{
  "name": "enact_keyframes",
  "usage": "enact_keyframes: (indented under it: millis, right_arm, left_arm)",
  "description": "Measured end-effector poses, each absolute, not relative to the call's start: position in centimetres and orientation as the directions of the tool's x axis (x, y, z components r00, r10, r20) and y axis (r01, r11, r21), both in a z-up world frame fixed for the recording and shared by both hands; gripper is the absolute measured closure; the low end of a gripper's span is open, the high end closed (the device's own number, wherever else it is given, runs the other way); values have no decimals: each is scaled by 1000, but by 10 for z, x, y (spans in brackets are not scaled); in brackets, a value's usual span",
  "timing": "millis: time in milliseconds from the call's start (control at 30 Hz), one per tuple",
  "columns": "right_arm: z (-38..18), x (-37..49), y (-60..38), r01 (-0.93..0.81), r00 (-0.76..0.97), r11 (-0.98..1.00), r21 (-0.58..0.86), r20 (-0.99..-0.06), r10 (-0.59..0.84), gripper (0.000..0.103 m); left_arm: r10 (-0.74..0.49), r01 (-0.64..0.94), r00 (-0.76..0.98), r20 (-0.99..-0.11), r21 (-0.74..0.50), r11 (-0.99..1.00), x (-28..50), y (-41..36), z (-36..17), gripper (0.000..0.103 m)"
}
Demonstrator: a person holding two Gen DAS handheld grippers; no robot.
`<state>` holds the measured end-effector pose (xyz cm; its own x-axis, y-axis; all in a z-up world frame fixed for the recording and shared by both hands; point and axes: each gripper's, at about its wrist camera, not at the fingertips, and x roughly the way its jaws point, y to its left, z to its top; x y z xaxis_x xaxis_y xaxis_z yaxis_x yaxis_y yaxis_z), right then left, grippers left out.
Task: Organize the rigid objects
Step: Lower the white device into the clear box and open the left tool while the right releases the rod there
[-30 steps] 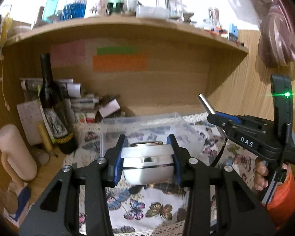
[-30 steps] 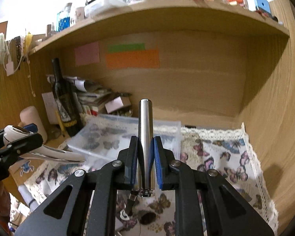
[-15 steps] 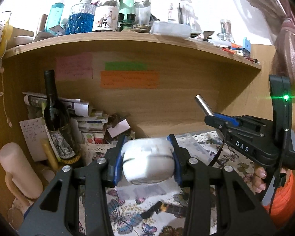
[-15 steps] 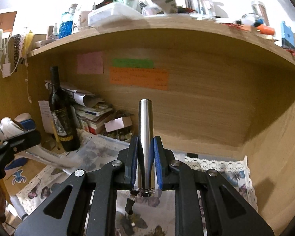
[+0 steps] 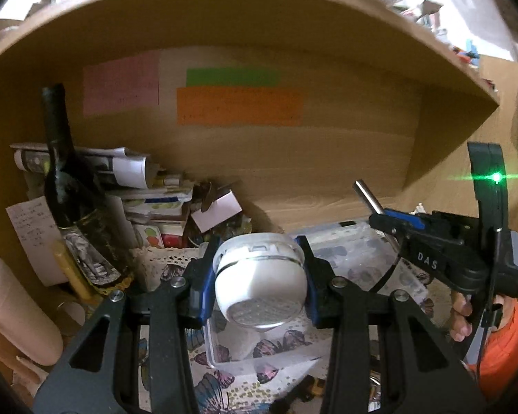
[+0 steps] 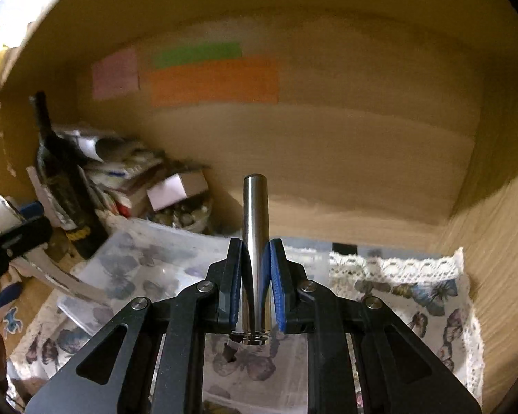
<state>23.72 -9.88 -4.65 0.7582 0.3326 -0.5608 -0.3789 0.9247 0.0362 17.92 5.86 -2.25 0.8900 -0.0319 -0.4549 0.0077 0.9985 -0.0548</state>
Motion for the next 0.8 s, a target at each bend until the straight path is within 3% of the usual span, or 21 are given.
enact_keyframes:
  millis: [367,667,733,800]
  right_arm:
    - [-85,256,-97,-382,655,923,54,-688,312,89]
    - [-87,257,-89,-415,626,908,57,-707,330,88]
    - [-83,255,-88,-421,627,905,59,-703,337,86]
    - [-77,250,-90,-425,635,903,63,-690,347,78]
  left_arm:
    - [-20,-20,834,-552,-67,998,214,67,-57,62]
    - [-29,-15,819,-573,-72,997,220,65,-59,62]
    - [-35,-10,819,-573,-75,997,220,63,-56,57]
    - [-41,-7,825,-564,-83,996,218,62,-52,48]
